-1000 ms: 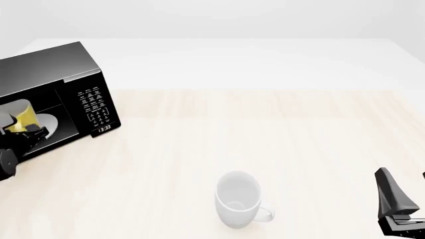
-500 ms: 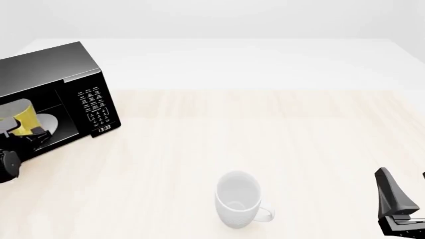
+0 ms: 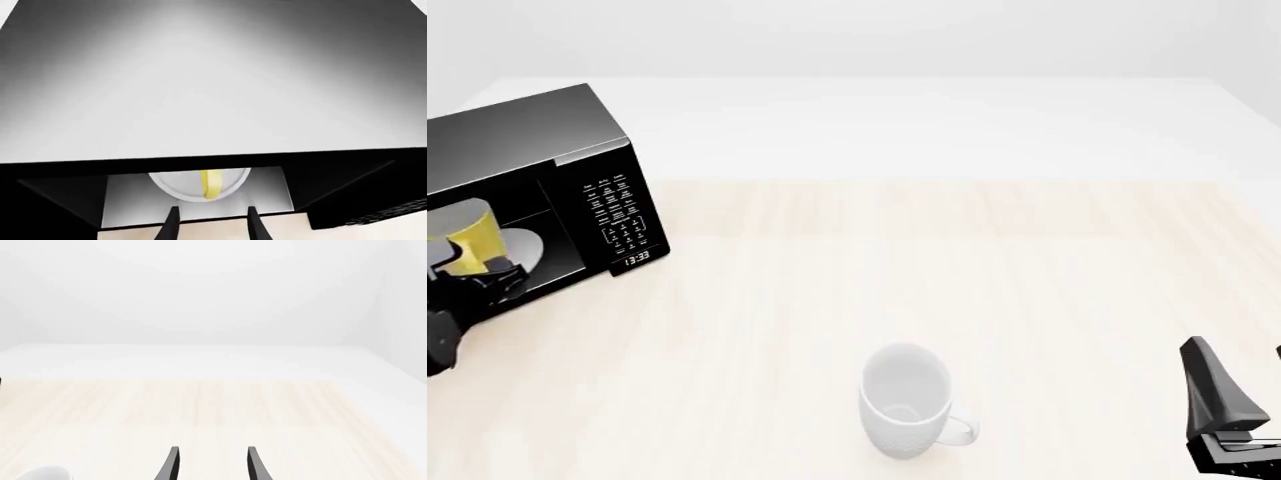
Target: Put the yellow and white mug in the microwave and close it.
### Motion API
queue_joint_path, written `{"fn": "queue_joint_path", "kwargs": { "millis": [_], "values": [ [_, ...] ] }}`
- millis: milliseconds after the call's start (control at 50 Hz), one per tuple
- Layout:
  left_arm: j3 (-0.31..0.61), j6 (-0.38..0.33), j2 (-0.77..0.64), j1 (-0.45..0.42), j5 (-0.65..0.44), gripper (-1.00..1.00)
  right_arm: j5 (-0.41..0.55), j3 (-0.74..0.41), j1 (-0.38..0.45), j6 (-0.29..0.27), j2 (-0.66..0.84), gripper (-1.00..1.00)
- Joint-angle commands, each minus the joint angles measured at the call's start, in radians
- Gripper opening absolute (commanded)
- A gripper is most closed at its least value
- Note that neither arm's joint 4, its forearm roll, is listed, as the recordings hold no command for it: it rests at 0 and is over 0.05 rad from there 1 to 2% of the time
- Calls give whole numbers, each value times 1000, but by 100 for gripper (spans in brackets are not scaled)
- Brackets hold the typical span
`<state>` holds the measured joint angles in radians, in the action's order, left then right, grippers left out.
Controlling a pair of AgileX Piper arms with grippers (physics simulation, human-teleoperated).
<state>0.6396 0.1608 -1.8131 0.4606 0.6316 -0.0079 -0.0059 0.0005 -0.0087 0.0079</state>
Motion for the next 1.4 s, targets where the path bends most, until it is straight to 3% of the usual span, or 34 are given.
{"fn": "queue_joint_path", "kwargs": {
  "millis": [20, 820, 1120, 1400],
  "values": [
    [-50, -5, 72, -3, -7, 100, 0, 0, 0, 0, 0, 100],
    [-204, -59, 421, 2, -158, 100, 2, 0, 0, 0, -2, 100],
    [-227, -77, 601, -12, -299, 100, 1, 0, 0, 0, -1, 100],
    [-186, -87, 724, -28, -465, 100, 0, 0, 0, -1, -1, 100]
  ]
}}
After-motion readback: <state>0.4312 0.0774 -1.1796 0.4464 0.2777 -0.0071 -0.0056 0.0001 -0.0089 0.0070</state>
